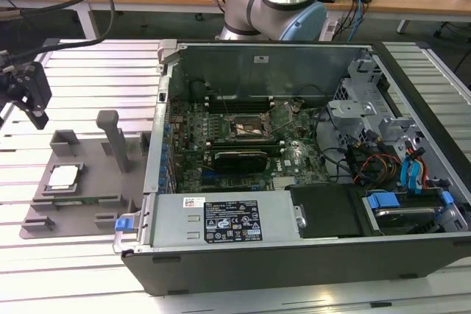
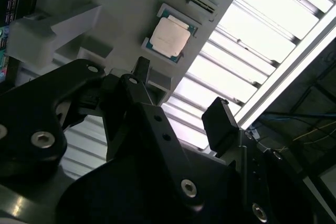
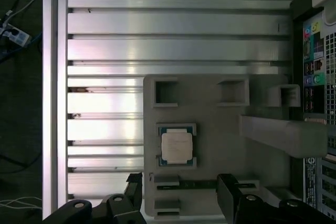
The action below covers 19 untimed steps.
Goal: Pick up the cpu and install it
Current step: 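Pick up the cpu and move it towards the insertion slot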
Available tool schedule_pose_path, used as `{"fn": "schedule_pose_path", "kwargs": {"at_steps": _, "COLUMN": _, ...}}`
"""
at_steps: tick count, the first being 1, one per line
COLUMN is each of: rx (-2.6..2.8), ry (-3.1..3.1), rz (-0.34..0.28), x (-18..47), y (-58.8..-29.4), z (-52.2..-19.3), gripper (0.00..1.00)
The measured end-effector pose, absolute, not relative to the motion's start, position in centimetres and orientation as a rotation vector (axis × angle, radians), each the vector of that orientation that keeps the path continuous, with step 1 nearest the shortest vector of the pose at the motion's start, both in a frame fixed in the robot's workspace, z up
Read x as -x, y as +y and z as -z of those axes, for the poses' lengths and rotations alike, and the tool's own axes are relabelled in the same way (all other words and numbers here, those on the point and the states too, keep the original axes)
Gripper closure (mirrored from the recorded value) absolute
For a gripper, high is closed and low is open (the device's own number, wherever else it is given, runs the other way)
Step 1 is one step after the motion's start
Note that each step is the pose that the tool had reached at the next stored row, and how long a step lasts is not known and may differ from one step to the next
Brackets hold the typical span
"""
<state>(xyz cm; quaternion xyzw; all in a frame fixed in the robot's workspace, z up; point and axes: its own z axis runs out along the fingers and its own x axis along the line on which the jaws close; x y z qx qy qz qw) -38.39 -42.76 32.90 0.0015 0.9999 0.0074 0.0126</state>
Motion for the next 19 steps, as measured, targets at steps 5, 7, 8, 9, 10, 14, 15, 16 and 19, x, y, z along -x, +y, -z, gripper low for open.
{"fn": "schedule_pose_path", "kwargs": {"at_steps": 5, "rx": -0.005, "ry": 3.116, "rz": -0.023, "x": 38.4, "y": -42.8, "z": -32.4, "gripper": 0.32}}
{"fn": "schedule_pose_path", "kwargs": {"at_steps": 7, "rx": -0.005, "ry": 3.116, "rz": -0.023, "x": 38.4, "y": -42.8, "z": -32.1, "gripper": 0.32}}
{"fn": "schedule_pose_path", "kwargs": {"at_steps": 8, "rx": -0.005, "ry": 3.116, "rz": -0.023, "x": 38.4, "y": -42.8, "z": -32.1, "gripper": 0.32}}
{"fn": "schedule_pose_path", "kwargs": {"at_steps": 9, "rx": -0.005, "ry": 3.116, "rz": -0.023, "x": 38.4, "y": -42.8, "z": -32.0, "gripper": 0.32}}
{"fn": "schedule_pose_path", "kwargs": {"at_steps": 10, "rx": -0.005, "ry": 3.116, "rz": -0.023, "x": 38.4, "y": -42.8, "z": -31.9, "gripper": 0.32}}
{"fn": "schedule_pose_path", "kwargs": {"at_steps": 14, "rx": -0.005, "ry": 3.116, "rz": -0.023, "x": 38.4, "y": -42.8, "z": -31.4, "gripper": 0.32}}
{"fn": "schedule_pose_path", "kwargs": {"at_steps": 15, "rx": -0.005, "ry": 3.116, "rz": -0.023, "x": 38.4, "y": -42.8, "z": -31.3, "gripper": 0.32}}
{"fn": "schedule_pose_path", "kwargs": {"at_steps": 16, "rx": -0.005, "ry": 3.116, "rz": -0.023, "x": 38.4, "y": -42.8, "z": -31.2, "gripper": 0.32}}
{"fn": "schedule_pose_path", "kwargs": {"at_steps": 19, "rx": -0.005, "ry": 3.116, "rz": -0.023, "x": 38.4, "y": -42.8, "z": -30.9, "gripper": 0.32}}
